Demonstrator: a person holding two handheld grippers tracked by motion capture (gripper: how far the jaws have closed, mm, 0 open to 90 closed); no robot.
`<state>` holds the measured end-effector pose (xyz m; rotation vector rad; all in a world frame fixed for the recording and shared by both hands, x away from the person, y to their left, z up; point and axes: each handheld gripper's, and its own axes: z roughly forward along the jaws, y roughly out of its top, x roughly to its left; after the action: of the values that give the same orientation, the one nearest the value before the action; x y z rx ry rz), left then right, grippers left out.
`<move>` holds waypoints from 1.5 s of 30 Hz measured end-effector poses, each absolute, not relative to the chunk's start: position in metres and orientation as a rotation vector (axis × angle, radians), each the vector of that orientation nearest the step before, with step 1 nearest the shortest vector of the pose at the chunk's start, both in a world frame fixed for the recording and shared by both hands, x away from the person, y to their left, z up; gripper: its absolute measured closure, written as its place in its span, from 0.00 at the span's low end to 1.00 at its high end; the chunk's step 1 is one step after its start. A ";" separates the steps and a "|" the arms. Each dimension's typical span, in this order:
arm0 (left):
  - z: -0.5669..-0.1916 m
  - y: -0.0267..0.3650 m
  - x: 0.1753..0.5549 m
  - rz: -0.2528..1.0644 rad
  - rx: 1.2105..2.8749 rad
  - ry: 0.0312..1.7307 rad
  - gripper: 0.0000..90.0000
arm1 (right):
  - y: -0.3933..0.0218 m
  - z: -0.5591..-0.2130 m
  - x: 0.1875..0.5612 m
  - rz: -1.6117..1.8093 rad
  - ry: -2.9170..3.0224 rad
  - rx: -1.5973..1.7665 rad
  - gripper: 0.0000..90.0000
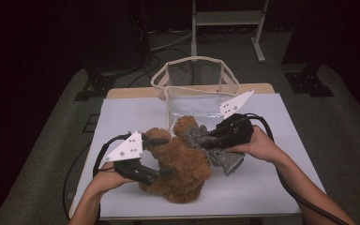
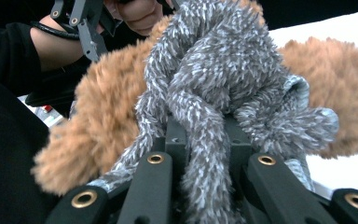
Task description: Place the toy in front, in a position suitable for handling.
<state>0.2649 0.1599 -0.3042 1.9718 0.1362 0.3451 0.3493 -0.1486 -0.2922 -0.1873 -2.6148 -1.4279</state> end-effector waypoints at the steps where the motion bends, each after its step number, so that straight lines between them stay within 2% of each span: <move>1: -0.305 0.161 0.264 0.348 1.972 0.143 0.25 | -0.148 -0.293 0.349 -1.424 -2.617 -0.187 0.85; 6: -0.305 0.162 0.264 0.341 1.985 0.159 0.25 | -0.142 -0.291 0.348 -1.402 -2.628 -0.161 0.85; 10: -0.308 0.156 0.266 0.337 2.017 0.142 0.27 | -0.140 -0.276 0.352 -1.399 -2.678 -0.139 0.84; 15: -0.308 0.151 0.270 0.336 2.017 0.135 0.27 | -0.119 -0.262 0.356 -1.375 -2.697 -0.070 0.84; 22: -0.304 0.148 0.270 0.314 2.039 0.103 0.27 | -0.109 -0.264 0.351 -1.248 -2.720 0.039 0.84; 31: -0.288 0.162 0.270 0.338 2.015 0.183 0.21 | -0.127 -0.274 0.350 -1.212 -2.731 -0.032 0.84; 45: -0.319 0.157 0.267 0.201 2.134 0.309 0.12 | -0.139 -0.279 0.348 -1.257 -2.718 -0.095 0.84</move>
<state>0.2672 0.1568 -0.3192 2.1344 0.3088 0.2006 0.3484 -0.1386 -0.2789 -0.0948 -2.7176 -1.2567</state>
